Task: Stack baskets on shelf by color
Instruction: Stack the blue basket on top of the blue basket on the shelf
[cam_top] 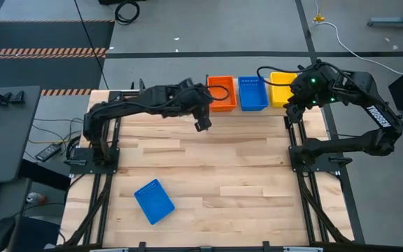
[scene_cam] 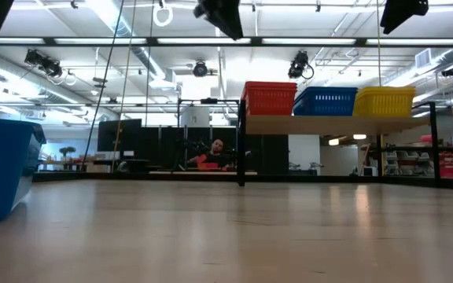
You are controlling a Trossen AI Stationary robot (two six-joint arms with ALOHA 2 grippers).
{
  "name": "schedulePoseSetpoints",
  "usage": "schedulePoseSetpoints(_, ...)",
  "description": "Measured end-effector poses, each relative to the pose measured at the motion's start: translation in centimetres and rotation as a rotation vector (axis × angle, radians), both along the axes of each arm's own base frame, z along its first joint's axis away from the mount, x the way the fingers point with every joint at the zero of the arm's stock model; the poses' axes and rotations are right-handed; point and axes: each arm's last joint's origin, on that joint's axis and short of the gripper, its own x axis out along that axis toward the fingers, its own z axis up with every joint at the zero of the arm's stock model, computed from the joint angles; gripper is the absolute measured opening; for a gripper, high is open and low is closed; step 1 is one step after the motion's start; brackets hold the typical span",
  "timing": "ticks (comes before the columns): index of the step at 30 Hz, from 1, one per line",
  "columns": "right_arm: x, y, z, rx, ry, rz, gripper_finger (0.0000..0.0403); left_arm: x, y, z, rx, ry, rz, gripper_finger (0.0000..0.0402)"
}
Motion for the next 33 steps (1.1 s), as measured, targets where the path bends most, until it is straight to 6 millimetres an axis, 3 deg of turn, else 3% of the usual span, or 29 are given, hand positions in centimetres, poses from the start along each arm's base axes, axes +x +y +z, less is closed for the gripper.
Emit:
schedulePoseSetpoints(3,0.2,0.1,0.1,0.025,-0.035,0.024,0.0155,-0.7,-1.5,0.9,-0.167,-0.036,0.028,0.0105)
schedulePoseSetpoints(7,0.5,0.2,0.2,0.065,-0.088,0.091,0.0155,-1.4,-4.9,0.5,-0.318,0.011,0.035,0.0107)
schedulePoseSetpoints(22,0.6,0.7,0.5,0.068,-0.138,0.334,0.0155,-4.9,-20.8,-6.4,-0.832,0.284,0.269,0.011)
schedulePoseSetpoints(28,0.6,0.9,0.6,0.089,-0.177,0.383,0.0155,-7.3,-25.9,-10.1,-0.921,0.361,0.393,0.0159)
schedulePoseSetpoints(33,0.3,1.0,0.7,0.082,-0.185,0.393,0.0155,-8.3,-27.9,-13.1,-0.951,0.357,0.462,0.0216)
